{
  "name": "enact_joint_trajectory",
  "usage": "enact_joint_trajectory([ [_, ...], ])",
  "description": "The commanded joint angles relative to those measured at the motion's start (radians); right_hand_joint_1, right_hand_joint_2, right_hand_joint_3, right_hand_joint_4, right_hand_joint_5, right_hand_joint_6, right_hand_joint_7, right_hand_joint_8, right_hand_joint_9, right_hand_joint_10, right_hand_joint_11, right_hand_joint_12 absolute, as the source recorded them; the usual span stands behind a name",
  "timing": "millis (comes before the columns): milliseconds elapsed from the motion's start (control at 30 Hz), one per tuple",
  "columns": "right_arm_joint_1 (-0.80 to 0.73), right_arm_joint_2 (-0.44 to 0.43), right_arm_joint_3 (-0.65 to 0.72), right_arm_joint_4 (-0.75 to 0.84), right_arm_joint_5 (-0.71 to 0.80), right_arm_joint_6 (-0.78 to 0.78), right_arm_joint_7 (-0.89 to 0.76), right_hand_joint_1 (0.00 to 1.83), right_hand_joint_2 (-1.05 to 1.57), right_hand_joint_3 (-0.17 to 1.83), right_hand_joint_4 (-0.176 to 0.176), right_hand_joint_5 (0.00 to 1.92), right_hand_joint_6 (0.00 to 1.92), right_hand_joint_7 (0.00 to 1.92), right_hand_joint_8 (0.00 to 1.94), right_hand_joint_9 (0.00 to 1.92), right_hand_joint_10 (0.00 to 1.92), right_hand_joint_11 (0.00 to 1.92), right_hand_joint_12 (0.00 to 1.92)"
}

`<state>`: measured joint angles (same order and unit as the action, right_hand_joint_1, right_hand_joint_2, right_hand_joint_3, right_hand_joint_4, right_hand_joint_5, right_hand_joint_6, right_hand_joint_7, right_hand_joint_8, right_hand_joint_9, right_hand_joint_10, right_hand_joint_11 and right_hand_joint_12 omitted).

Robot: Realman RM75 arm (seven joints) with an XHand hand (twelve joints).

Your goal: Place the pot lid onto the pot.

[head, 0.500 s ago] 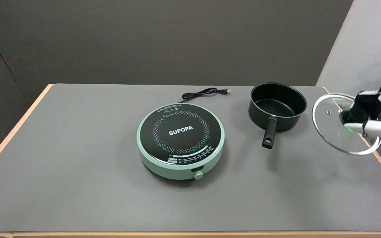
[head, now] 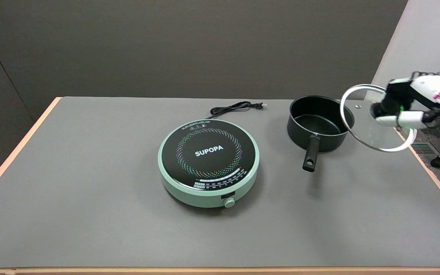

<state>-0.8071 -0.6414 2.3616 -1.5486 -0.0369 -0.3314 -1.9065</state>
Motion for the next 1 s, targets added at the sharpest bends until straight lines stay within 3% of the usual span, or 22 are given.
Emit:
enact_joint_trajectory([
  [33,0.403,0.288,-0.417,0.143,0.003,0.102,0.122,1.22,1.04,0.25,-0.088,0.76,1.27,1.03,1.06,0.92,1.4,0.58,1.51],
  [267,0.599,0.326,-0.611,0.201,0.003,0.103,0.148,1.22,1.04,0.25,-0.082,0.76,1.28,1.03,1.06,0.92,1.4,0.62,1.47],
  [1000,0.603,0.344,-0.65,0.262,0.003,0.186,0.155,1.22,1.05,0.24,-0.097,0.75,1.29,1.03,1.05,0.91,1.38,0.65,1.42],
])
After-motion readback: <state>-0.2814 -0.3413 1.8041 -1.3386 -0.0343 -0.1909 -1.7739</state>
